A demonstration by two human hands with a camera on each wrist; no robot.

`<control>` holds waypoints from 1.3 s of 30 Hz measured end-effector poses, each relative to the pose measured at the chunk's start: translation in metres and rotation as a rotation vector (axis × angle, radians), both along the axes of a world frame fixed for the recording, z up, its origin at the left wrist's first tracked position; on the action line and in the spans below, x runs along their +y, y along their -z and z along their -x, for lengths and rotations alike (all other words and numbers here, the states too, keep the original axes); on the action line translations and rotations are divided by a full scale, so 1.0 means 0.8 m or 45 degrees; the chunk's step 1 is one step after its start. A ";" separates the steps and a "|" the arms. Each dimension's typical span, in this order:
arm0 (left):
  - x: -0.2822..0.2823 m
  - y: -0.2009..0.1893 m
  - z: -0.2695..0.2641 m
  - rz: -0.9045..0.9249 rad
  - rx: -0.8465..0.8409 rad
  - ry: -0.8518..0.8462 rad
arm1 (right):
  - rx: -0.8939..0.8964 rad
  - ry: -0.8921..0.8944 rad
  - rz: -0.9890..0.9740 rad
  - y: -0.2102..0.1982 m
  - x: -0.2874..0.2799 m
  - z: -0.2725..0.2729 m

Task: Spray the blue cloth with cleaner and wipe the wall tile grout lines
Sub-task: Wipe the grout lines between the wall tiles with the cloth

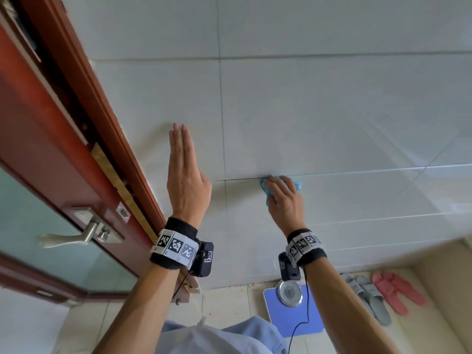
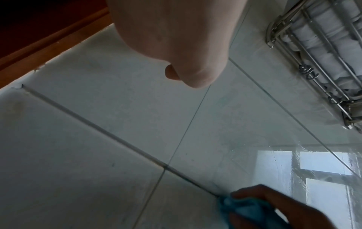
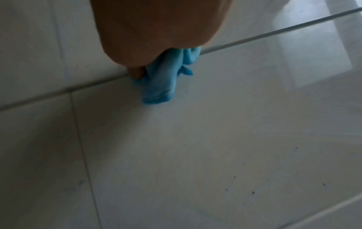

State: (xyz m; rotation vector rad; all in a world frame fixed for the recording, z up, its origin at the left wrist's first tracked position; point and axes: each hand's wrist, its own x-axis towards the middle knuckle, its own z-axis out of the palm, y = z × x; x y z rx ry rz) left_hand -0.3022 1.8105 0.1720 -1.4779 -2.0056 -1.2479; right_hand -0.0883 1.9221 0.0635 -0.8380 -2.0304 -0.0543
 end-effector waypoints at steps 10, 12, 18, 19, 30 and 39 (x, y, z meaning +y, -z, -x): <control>0.012 0.000 -0.057 0.052 -0.045 -0.024 | 0.765 0.152 -0.177 -0.169 0.059 -0.057; 0.016 -0.007 -0.059 0.019 -0.083 -0.010 | 0.928 0.170 -0.215 -0.197 0.066 -0.040; 0.028 -0.025 -0.033 -0.147 -0.079 -0.001 | 0.807 0.216 -0.283 -0.161 0.044 0.036; 0.029 -0.028 -0.029 -0.188 -0.094 0.020 | 0.647 0.143 -0.298 -0.142 0.033 0.047; 0.021 -0.018 -0.035 0.128 -0.395 0.490 | 0.756 -0.379 0.851 -0.211 -0.019 0.031; 0.004 -0.066 -0.078 0.466 -2.273 1.147 | 0.984 -0.591 1.075 -0.234 -0.050 0.022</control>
